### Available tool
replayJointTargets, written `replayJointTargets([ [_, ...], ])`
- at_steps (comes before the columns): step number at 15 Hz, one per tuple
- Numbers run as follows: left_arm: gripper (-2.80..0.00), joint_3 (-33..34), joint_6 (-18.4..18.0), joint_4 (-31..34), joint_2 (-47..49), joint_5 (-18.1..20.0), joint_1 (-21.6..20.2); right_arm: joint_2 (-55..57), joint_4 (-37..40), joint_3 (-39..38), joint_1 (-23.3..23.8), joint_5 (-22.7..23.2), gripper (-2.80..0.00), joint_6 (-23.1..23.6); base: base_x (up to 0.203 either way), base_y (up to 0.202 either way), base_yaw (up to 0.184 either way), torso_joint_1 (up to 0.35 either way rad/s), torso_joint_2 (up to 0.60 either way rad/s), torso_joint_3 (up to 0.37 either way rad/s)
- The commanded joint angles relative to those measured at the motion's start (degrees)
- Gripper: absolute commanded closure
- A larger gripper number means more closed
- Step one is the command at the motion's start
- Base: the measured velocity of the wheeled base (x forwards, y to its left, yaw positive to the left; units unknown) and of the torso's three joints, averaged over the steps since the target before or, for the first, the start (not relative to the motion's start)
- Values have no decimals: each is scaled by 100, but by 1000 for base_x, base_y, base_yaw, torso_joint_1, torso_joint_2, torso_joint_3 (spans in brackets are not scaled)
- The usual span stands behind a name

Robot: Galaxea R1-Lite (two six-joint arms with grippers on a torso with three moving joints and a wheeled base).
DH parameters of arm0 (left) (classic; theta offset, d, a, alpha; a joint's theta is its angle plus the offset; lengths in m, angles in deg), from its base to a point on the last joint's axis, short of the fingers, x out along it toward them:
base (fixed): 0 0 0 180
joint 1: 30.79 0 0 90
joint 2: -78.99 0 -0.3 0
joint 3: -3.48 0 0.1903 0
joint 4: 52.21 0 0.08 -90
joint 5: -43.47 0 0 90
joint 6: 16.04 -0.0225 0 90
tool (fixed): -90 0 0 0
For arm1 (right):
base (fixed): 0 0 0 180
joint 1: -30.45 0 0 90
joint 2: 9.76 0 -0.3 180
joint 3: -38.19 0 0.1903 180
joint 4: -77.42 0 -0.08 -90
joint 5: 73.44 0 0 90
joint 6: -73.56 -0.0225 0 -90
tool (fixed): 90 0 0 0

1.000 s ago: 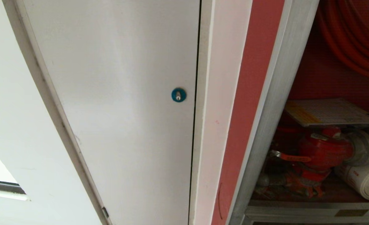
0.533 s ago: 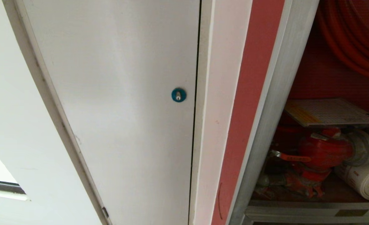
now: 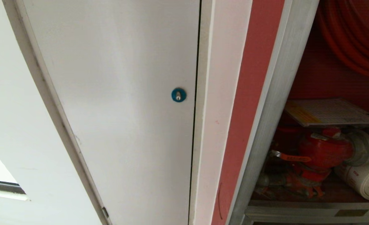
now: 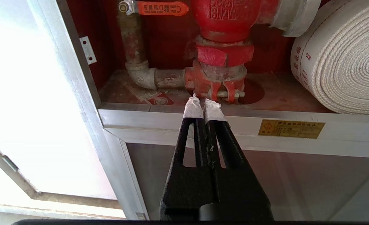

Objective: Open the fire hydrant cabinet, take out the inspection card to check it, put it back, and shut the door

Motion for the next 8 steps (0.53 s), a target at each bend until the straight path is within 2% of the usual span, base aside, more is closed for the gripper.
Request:
replayJointTargets([
  [1,0,1,0,-1,-1,-1,-4,9,-3,-26,-4,2,0,-1,0,0,0,0,0,0],
  [8,0,1,0,-1,-1,-1,-4,9,-3,-26,-4,2,0,-1,0,0,0,0,0,0],
])
